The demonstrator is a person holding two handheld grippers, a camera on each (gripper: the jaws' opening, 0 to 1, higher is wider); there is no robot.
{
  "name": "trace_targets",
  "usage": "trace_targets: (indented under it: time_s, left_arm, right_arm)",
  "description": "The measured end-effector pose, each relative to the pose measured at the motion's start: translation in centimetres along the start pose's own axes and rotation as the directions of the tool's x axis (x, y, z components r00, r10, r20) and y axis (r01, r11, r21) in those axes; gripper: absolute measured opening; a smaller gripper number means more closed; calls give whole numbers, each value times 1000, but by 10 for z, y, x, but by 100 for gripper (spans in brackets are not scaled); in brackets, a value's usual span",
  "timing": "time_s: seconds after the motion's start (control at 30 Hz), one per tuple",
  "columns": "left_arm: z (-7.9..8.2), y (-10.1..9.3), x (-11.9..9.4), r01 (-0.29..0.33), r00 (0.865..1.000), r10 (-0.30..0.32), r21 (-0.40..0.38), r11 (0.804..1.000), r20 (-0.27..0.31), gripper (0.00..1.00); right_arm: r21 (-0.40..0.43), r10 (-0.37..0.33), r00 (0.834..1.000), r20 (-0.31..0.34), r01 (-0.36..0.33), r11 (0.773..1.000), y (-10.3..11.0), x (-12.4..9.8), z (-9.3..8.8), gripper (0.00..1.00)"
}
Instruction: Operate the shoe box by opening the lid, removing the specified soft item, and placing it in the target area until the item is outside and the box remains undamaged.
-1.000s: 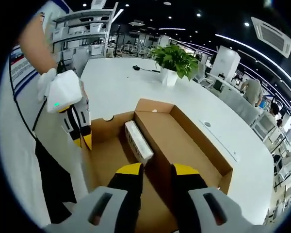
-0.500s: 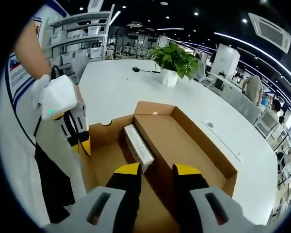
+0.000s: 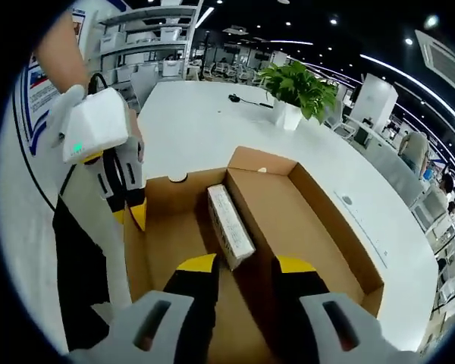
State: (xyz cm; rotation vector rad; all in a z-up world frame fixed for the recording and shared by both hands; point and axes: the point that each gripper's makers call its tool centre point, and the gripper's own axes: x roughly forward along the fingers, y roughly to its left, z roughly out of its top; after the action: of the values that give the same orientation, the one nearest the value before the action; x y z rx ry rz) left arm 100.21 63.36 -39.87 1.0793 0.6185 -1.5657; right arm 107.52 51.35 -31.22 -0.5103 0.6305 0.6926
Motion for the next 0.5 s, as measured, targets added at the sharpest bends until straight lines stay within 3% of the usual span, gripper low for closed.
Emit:
trace_targets:
  time_s: [0.5]
  left_arm:
    - [3, 0, -2, 0, 1000, 0, -1, 1000, 3, 3]
  right_arm:
    - [-63, 42, 999, -29, -44, 997, 0, 15, 5, 32]
